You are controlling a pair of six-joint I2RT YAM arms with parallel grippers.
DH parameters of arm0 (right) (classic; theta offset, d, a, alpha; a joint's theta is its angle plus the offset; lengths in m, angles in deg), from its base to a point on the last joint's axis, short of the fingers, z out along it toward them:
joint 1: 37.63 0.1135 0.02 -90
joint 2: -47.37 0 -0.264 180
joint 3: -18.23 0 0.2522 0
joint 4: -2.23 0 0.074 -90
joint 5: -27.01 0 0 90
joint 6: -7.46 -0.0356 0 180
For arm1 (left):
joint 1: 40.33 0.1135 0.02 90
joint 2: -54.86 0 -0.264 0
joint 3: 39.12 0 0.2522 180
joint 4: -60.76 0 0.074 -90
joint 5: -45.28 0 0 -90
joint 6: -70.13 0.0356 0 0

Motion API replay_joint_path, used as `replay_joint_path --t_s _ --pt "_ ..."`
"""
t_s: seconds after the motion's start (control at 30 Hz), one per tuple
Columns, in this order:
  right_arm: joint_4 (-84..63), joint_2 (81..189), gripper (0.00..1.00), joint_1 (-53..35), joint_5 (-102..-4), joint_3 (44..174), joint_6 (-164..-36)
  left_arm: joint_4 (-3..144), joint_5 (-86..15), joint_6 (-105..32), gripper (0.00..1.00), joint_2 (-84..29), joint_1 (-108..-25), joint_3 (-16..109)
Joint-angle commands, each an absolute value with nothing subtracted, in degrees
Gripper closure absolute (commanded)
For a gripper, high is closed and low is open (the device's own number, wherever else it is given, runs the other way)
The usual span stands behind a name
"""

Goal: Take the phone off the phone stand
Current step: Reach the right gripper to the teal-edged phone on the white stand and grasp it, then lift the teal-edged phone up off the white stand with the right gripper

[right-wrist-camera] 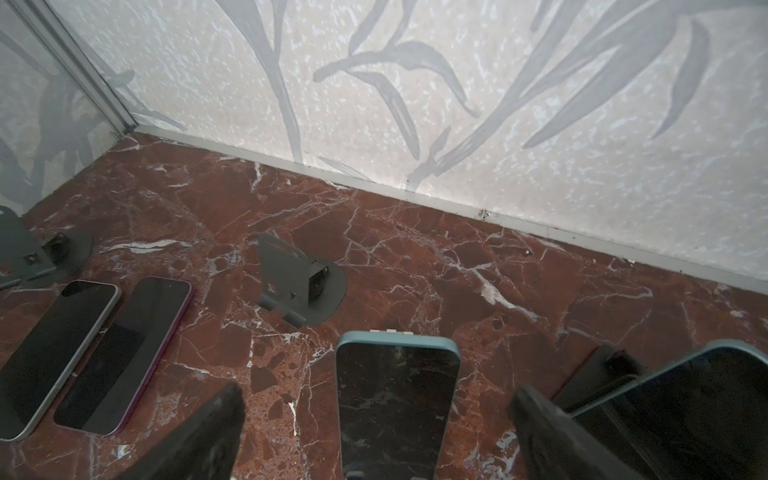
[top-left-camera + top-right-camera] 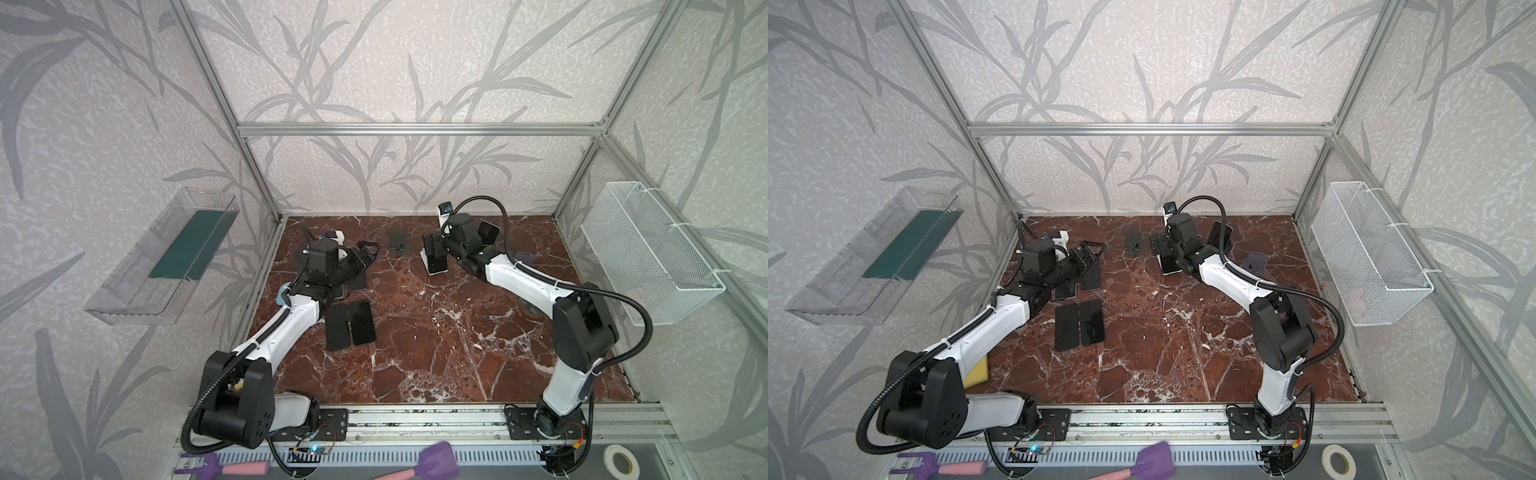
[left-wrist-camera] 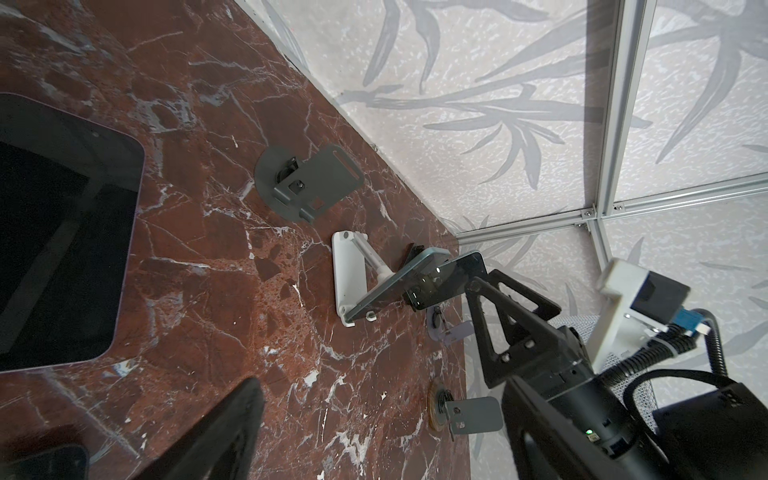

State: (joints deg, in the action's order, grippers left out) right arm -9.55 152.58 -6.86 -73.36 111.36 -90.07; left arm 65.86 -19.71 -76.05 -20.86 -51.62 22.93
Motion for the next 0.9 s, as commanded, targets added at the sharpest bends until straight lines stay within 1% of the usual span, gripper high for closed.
replay_joint_path --t_s 0.0,0.4,0.5,0.7,0.87 --pt "-11.1 155.0 0.01 -7.1 -75.8 113.7 -91.2 64.0 -18.8 -76.5 0.10 -20.3 -51.0 24.4" --pt "-10.1 161.9 0.01 -7.9 -73.8 116.9 -90.5 63.3 -18.2 -77.3 0.10 -21.2 -50.4 24.2" --pt "-10.3 163.0 0.07 -7.9 -73.0 117.5 -89.9 63.4 -17.9 -77.5 0.10 -21.3 -50.3 24.3" --pt "-9.6 163.7 0.13 -7.9 -72.4 116.9 -89.5 63.2 -17.6 -77.8 0.10 -21.5 -50.1 24.4" --pt "-6.9 162.7 0.20 -7.9 -72.9 114.6 -89.2 62.8 -17.3 -77.7 0.10 -21.5 -50.1 24.3"
